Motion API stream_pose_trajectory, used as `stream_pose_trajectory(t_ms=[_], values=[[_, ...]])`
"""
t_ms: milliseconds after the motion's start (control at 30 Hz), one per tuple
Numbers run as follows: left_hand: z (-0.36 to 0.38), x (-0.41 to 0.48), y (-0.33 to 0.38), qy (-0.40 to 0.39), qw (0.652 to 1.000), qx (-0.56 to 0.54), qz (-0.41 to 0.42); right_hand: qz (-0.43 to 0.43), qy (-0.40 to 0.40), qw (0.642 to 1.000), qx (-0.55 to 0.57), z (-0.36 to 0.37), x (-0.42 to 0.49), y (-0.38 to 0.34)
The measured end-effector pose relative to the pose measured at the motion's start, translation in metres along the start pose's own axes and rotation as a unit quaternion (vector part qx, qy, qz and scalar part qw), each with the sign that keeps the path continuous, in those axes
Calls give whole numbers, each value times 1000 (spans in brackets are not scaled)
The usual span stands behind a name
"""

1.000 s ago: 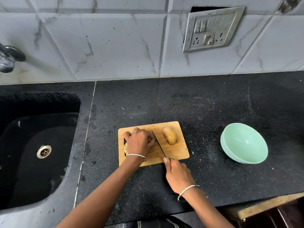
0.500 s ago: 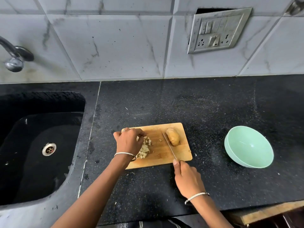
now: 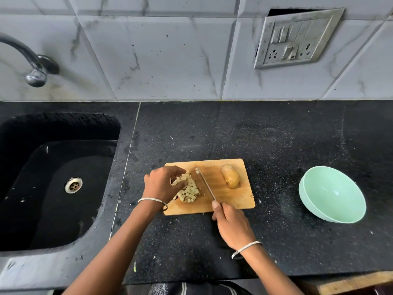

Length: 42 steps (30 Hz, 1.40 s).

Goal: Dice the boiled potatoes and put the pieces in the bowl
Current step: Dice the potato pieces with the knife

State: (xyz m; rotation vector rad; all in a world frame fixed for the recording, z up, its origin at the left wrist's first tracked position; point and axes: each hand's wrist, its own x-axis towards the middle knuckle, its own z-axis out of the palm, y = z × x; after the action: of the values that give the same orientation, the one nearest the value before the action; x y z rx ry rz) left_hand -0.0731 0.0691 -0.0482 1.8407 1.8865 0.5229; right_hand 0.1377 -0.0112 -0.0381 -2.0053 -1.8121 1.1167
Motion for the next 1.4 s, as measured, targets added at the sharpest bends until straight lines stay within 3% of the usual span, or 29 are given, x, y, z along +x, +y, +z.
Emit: stream_pose_trajectory(t_ms=[233,400,800,1133,1300,1400], values=[[21,-20,24,-4,989,117,92,26,3,1000,-4,-8,0,14],[27,-19,20,25,988,127,85,16,-16,1000,-8,-6,-5,14],[19,-16,4,93,993,56,44,29,-28,995,90,-5,-9,17],[21,5,19,62,994,-86,-28,75,-111,956,262,-12,-21,11],[14,1,16,71,994,74,-40,72,-91,958,262,-18,-21,20],[14,-2,16,95,991,89,-36,54,-30,972,225,-23,-18,26]])
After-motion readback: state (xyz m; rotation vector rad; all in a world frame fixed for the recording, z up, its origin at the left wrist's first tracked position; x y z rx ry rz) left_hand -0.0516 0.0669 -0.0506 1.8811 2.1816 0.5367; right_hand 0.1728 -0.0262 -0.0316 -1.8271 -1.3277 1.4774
